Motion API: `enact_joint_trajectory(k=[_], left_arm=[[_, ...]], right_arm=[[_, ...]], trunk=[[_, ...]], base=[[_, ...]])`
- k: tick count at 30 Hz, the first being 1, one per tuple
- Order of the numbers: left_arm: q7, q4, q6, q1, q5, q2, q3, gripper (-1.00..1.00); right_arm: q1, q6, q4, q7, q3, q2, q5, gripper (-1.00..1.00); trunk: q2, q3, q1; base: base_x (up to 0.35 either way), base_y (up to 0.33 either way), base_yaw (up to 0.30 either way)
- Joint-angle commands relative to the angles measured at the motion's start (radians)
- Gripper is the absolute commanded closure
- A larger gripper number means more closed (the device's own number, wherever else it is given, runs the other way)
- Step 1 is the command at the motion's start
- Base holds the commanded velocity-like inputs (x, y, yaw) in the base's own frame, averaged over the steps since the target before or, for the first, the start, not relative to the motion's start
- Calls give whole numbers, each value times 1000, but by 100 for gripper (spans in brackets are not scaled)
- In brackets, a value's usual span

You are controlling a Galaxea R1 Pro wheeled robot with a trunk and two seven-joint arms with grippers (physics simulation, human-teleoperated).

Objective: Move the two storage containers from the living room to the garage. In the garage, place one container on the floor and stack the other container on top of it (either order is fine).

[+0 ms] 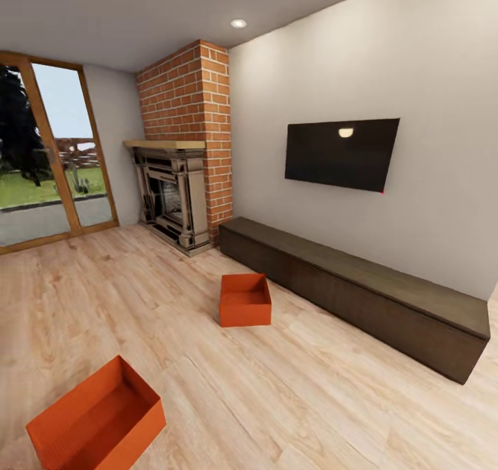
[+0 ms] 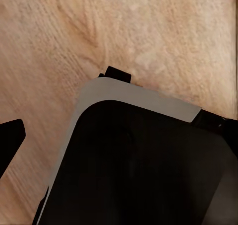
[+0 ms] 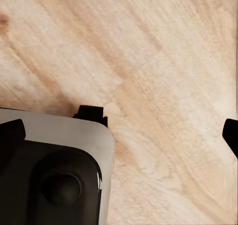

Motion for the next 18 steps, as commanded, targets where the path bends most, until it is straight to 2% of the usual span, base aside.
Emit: enact_joint_trajectory(k=[1,15,18], left_arm=[[1,-1,-1,0,-1,0,4,-100],[1,-1,-4,0,-1,1,4,-100],[1,-1,-7,0,-1,1,4,-100]], right_arm=[[-1,-6,3,4,7,0,-10,-100],[-1,-6,3,4,9,0,-10,-100],[-1,-6,3,4,10,0,-10,-100]], trunk=[[0,-1,0],[0,-1,0],[0,-1,0]], base=[[262,-173,269],[259,-172,269],[102,-63,269]])
